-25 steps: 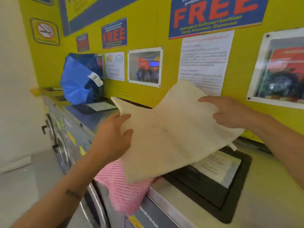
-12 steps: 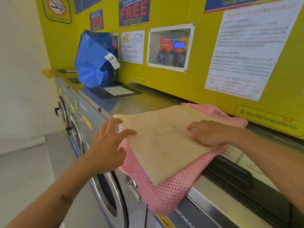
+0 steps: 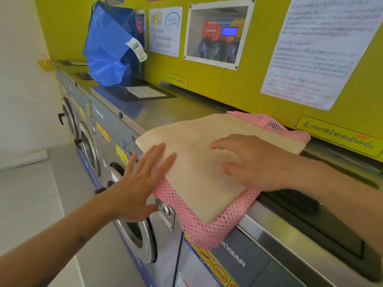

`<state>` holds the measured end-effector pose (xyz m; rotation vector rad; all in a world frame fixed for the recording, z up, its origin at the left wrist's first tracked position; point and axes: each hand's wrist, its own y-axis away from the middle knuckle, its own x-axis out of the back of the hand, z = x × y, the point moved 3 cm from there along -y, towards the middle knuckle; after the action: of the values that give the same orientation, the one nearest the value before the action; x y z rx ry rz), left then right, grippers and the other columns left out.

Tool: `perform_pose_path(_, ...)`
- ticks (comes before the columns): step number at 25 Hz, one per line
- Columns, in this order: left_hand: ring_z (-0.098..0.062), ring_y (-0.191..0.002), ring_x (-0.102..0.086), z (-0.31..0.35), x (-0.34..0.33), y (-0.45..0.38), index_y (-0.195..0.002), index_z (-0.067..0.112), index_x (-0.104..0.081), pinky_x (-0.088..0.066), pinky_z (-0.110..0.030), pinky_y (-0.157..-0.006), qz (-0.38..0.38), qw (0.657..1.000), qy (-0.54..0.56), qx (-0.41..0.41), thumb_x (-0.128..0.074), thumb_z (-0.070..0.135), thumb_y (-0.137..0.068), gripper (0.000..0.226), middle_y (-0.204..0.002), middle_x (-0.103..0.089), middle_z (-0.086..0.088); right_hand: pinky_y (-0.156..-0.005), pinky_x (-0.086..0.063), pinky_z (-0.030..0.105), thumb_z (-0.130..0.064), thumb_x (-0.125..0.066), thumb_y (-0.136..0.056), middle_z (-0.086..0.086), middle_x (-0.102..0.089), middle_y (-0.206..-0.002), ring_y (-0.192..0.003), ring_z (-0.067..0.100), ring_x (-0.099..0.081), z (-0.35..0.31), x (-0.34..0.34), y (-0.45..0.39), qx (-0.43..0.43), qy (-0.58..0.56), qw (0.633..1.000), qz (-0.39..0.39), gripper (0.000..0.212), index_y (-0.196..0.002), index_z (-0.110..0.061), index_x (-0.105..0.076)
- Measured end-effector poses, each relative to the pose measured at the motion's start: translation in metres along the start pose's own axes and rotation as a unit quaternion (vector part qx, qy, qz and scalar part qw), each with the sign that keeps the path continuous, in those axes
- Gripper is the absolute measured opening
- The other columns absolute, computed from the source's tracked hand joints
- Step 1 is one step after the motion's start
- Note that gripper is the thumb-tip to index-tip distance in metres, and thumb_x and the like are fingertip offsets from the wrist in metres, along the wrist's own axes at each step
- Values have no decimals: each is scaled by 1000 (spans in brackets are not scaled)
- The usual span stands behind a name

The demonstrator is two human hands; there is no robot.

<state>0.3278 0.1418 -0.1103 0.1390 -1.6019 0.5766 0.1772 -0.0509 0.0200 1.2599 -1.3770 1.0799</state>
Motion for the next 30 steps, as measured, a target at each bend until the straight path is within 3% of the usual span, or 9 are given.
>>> perform_pose_path(3, -33, -148, 20, 8, -15, -15, -151, 22, 22, -1, -64, -116, 66, 997, -29, 22, -75, 55, -63, 135, -161, 22, -17, -115, -23, 59, -55, -62, -77, 0, -14, -155, -144, 29, -16, -50, -34, 26, 19, 115, 986, -116, 97, -149, -33, 0)
perform_pose_path(6, -37, -150, -4, 10, -14, -27, -154, 17, -1, -11, -65, -115, 132, 990, -31, 22, -76, 44, -56, 126, -161, -6, -22, -109, -6, 72, -47, -71, -73, 20, 17, -156, -143, 51, 10, -59, -72, 30, -8, 261, 962, -79, 116, -148, -26, 16)
perform_pose_path(11, -38, -140, -32, 7, -15, -23, -144, 15, -27, -24, -66, -108, 198, 980, -22, 1, -81, 36, -56, 105, -149, -35, -21, -97, -29, 66, -29, -68, -80, 25, -15, -149, -136, 55, -19, -59, -76, 24, 13, 306, 952, 17, 67, -134, -18, -31)
perform_pose_path(15, -28, -125, -52, 9, 1, -12, -135, 21, -45, -36, -60, -106, 244, 970, -3, -17, -81, 43, -66, 80, -135, -58, -12, -74, -40, 42, -13, -55, -80, 7, -40, -124, -111, 35, -46, -55, -56, 30, 57, 234, 970, 46, 45, -118, -26, -36)
perform_pose_path(20, -21, -87, -68, 25, 76, -2, -111, 26, -68, -50, -41, -83, 128, 989, 7, -76, -63, 20, -65, 47, -101, -72, 5, -73, -50, 41, -18, -48, -74, -16, -56, -91, -86, 22, -57, -31, -13, 51, 54, -29, 997, 48, 41, -110, -38, -46)
perform_pose_path(22, -19, -79, -66, 36, 104, 0, -106, 30, -68, -49, -40, -77, 84, 993, -19, -75, -47, 26, -67, 44, -91, -70, 8, -94, -47, 37, -23, -47, -71, -21, -55, -120, -113, 9, -54, -32, -4, 70, 64, -60, 996, 20, 49, -115, -45, -45)
perform_pose_path(24, -19, -76, -63, 49, 123, 2, -101, 30, -65, -47, -39, -75, 75, 993, -47, -77, -34, 32, -65, 48, -85, -65, 7, -117, -20, 30, -34, -51, -77, -24, -12, -155, -140, -3, -16, -38, -7, 86, 60, -12, 998, -26, 64, -127, -57, -19)
perform_pose_path(27, -18, -77, -60, 69, 129, -2, -98, 29, -61, -44, -37, -77, 35, 992, -79, -89, -24, 36, -64, 51, -84, -59, 7, -121, 1, 39, -43, -55, -89, -16, 19, -160, -148, 9, 12, -50, -33, 96, 10, 46, 996, -72, 86, -139, -53, 13)
perform_pose_path(30, -11, -88, -59, 72, 119, -2, -104, 32, -62, -43, -32, -83, -59, 990, -87, -90, -28, 32, -68, 49, -92, -60, 9, -97, -45, 58, -55, -79, -56, 16, -41, -150, -132, 38, -47, -41, -55, 93, -3, 178, 984, -22, 111, -149, -22, -26)
